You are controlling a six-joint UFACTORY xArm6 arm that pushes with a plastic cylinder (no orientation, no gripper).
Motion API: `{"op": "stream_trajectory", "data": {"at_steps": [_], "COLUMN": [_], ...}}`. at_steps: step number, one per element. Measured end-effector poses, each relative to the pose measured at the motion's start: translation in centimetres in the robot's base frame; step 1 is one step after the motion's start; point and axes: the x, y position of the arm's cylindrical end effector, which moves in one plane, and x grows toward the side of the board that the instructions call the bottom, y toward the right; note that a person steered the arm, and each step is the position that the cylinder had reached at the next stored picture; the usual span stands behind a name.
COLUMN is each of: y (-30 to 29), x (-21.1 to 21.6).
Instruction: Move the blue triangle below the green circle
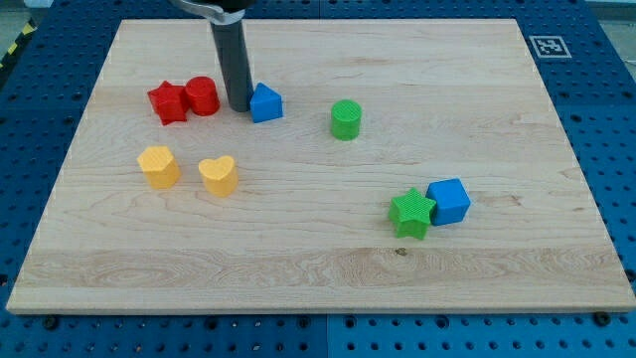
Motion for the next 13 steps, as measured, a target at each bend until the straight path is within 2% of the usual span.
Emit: {"op": "stream_trajectory", "data": {"at_steps": [2, 5, 8, 9, 11, 12, 13], "y": [4.4, 15.3, 20.2, 20.5, 20.4, 20.2, 19.9], "x": [0.0, 0.7, 0.0, 0.8, 5.5, 2.1, 1.6]}}
